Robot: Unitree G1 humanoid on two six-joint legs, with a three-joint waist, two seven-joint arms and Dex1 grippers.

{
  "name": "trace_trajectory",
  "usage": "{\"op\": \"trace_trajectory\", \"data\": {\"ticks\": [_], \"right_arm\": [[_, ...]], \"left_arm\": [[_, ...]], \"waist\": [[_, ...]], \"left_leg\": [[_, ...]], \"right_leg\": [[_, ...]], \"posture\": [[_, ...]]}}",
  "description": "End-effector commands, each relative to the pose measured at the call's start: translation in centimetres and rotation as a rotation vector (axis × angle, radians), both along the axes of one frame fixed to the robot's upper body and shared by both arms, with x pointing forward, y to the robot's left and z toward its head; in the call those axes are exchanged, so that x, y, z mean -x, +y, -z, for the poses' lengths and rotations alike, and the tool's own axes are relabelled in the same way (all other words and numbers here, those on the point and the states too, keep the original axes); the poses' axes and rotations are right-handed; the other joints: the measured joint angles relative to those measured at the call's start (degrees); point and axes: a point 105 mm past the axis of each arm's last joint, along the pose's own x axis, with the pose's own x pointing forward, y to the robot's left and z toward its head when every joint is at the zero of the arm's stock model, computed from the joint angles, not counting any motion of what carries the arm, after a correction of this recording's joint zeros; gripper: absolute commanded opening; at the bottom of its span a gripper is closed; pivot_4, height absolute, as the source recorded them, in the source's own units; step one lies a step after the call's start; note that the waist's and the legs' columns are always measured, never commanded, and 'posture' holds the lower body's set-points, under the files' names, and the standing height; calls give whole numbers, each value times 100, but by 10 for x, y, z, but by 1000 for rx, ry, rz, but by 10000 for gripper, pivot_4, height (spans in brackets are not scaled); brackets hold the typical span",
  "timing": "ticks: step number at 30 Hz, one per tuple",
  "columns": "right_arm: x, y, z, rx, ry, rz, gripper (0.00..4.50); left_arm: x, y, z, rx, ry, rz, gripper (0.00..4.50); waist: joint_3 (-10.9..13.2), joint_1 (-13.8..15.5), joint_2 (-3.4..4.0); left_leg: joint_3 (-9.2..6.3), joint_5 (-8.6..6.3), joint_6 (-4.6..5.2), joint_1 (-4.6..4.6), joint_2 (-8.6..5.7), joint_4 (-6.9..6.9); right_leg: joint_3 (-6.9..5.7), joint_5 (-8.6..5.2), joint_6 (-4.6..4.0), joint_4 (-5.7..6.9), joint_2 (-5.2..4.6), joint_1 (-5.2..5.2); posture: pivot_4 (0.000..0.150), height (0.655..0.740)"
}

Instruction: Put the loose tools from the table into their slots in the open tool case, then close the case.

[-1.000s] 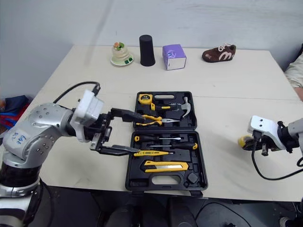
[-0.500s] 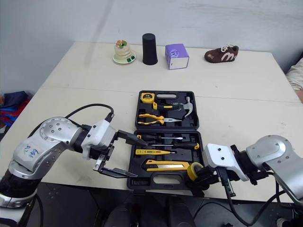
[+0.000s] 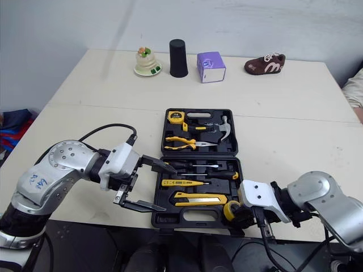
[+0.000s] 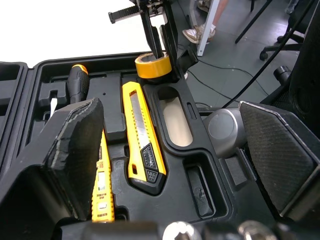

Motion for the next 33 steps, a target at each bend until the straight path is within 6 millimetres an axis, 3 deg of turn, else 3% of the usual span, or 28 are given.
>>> {"op": "trace_trajectory", "data": {"ticks": [1, 4, 9, 12, 15, 16, 26, 33], "right_arm": [[8, 1, -13, -6, -3, -36, 12529], [12, 3, -30, -60, 0, -39, 26483], [2, 4, -40, -192, -71, 19, 26483], [-6, 8, -33, -357, -131, 73, 18358], [-7, 5, -15, -390, -161, 91, 2718], [-8, 3, -8, -394, -165, 103, 581], [-4, -3, 34, -430, -110, 204, 581], [3, -30, 56, -455, -1, 359, 581]], "left_arm": [[4, -4, -8, 9, -47, 30, 45000], [4, -4, -8, 9, -49, 32, 45000], [4, -4, -8, 9, -52, 36, 45000], [5, -4, -7, 8, -50, 41, 45000], [5, -5, -7, 9, -47, 44, 45000], [5, -5, -7, 9, -46, 44, 45000], [3, -5, -8, 9, -48, 37, 45000], [0, -2, -8, -2, -56, 30, 45000]], "waist": [[0, 3, 0], [0, 2, 0], [-1, 16, -5], [-8, 36, -21], [-7, 67, -19], [-7, 71, -20], [-8, 102, -21], [-12, 139, -27]], "left_leg": [[-1, -2, 4, 0, 0, 0], [0, -4, 6, 0, 0, 0], [-2, -7, 13, 0, 0, 0], [-6, -7, 12, -1, 2, -1], [0, -6, 9, -1, -2, -1], [3, -5, 9, -1, -3, -1], [5, -6, 10, 11, 0, 3], [4, -8, 20, 17, -2, 3]], "right_leg": [[-1, 0, 0, 0, 0, 0], [-1, 0, 0, 0, 1, -1], [-1, 1, 1, 0, 0, 2], [-5, 0, 0, -2, 3, 3], [-1, 0, 1, -2, 1, 2], [0, 0, 1, -2, 0, 1], [3, 5, 1, 4, 4, 9], [1, 10, -1, 1, -1, 19]], "posture": [[1500, 7383], [1500, 7383], [1500, 7383], [1500, 7383], [1500, 7383], [1500, 7383], [1500, 7383], [1500, 7383]]}}
